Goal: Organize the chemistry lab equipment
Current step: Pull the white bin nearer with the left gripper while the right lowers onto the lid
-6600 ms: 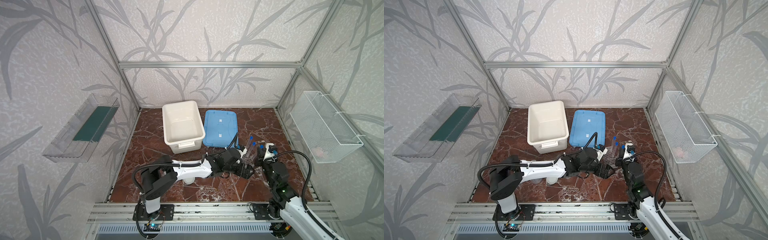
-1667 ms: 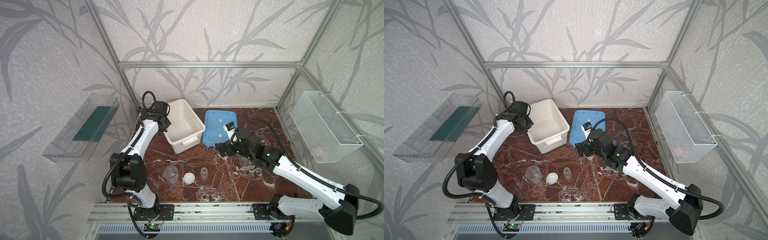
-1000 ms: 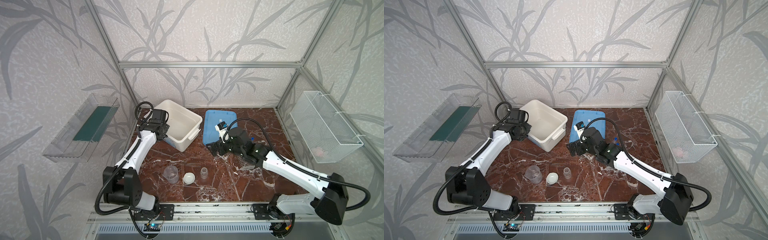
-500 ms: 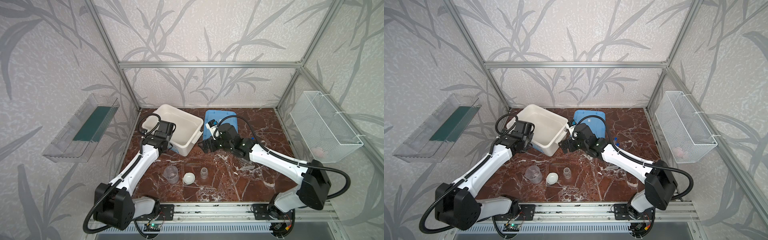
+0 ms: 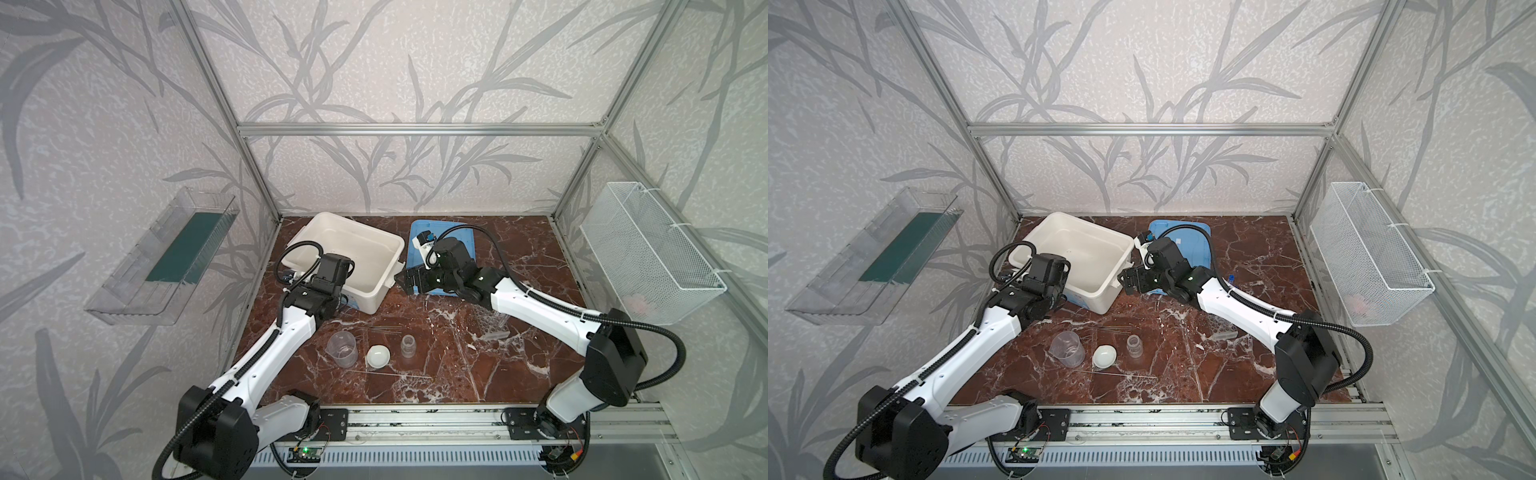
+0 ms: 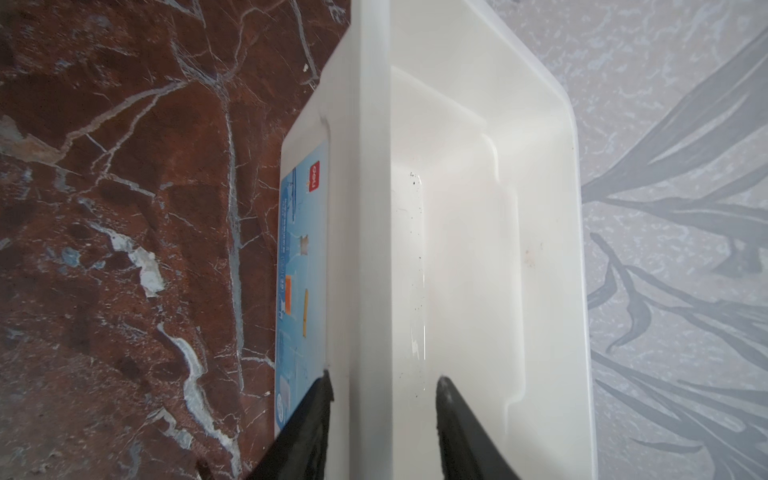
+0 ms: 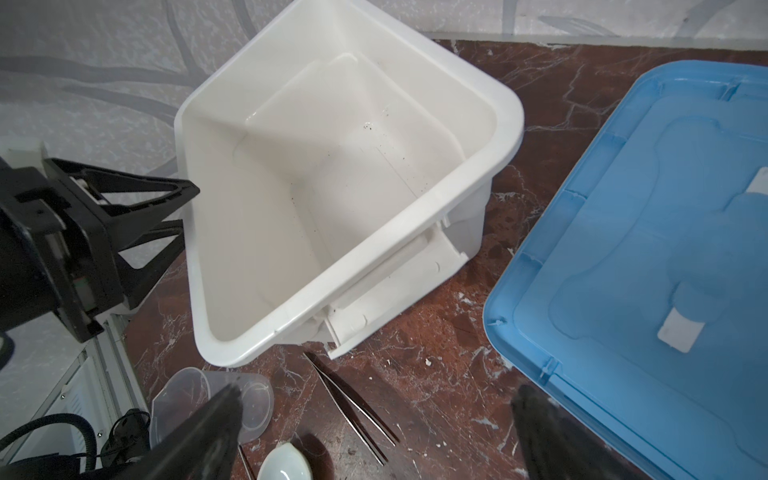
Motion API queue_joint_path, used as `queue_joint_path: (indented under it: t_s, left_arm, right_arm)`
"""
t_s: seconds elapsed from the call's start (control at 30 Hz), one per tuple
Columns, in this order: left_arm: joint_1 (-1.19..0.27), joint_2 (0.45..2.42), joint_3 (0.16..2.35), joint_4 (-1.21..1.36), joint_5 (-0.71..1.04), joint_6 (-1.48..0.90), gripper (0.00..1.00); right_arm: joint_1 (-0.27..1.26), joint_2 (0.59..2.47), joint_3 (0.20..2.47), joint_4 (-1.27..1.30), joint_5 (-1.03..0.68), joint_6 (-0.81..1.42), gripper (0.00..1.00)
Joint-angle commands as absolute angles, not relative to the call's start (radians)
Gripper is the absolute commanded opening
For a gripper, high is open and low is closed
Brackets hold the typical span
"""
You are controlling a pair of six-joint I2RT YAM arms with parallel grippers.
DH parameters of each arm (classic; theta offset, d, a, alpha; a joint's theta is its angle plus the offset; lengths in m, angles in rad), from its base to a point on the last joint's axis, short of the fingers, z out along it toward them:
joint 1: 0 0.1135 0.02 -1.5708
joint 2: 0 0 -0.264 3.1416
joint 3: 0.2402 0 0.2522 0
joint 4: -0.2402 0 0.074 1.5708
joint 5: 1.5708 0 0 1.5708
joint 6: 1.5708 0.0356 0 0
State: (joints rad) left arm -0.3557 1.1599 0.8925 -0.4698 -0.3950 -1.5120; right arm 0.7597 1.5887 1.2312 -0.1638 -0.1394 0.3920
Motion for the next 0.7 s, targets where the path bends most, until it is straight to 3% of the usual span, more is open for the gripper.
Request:
queue_joint_path:
  t_s: [0.0,0.37,0.67]
  left_arm:
    - [-0.408,1.133,0.886,-0.458,-0.351,-1.528,0.49]
    - [-0.537,1.156,0.852,-0.36,-0.335,-1.559,0.49]
    - [-0.627,1.288,0.967,-0.303,-0.363,-1.494,0.48]
  right_arm:
    - [0.758,1.532,1.199,-0.192,-0.115,0.379,0.99]
    - [0.75,1.408,1.109,-0.223,-0.034,0.367,0.99]
    - [0.749,1.345,1.079,-0.263,0.017,0.352,0.99]
